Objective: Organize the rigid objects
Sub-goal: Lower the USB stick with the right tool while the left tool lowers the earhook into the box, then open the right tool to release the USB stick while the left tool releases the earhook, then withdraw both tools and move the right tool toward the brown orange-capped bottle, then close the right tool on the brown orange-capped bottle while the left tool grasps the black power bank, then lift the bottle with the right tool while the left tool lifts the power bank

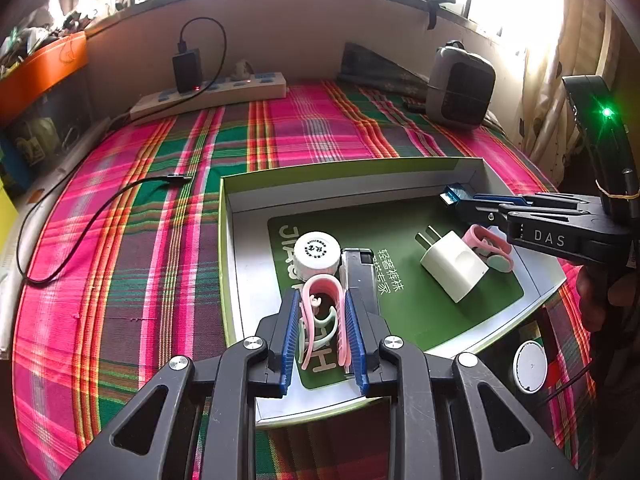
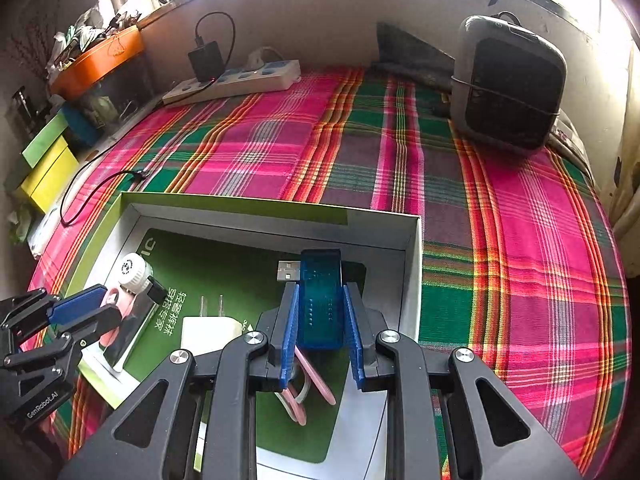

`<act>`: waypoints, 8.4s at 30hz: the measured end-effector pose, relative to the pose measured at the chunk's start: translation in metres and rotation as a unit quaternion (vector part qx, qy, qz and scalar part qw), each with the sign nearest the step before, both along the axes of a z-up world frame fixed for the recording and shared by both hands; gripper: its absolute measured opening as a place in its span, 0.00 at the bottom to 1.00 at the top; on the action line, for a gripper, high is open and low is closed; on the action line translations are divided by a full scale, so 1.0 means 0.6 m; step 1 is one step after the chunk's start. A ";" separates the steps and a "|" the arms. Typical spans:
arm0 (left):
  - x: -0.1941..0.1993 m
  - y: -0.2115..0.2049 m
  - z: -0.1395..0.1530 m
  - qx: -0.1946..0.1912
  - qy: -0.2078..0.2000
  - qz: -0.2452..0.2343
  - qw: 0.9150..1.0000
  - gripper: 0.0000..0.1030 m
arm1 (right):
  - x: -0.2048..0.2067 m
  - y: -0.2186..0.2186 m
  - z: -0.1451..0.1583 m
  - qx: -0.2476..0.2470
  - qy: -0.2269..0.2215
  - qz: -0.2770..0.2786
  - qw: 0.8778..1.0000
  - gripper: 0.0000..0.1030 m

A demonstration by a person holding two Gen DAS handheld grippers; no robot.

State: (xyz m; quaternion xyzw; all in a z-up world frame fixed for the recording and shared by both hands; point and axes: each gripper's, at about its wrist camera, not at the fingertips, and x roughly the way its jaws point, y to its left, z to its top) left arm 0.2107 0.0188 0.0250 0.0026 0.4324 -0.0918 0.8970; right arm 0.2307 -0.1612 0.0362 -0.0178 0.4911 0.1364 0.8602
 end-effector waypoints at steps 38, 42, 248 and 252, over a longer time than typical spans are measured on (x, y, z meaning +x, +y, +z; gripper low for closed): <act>-0.103 -0.010 0.053 -0.005 -0.040 0.001 0.999 0.39 | -0.105 -0.015 0.067 0.036 -0.054 -0.025 0.998 0.36; -0.119 -0.011 0.058 -0.009 -0.045 0.000 0.999 0.40 | -0.125 -0.018 0.073 0.041 -0.060 -0.028 0.997 0.36; -0.160 -0.026 -0.019 -0.031 0.010 -0.024 0.999 0.23 | -0.258 -0.049 0.041 -0.019 -0.083 -0.052 0.995 0.32; -0.162 -0.028 -0.017 -0.023 0.007 -0.025 0.999 0.22 | -0.259 -0.051 0.041 -0.019 -0.082 -0.054 0.995 0.32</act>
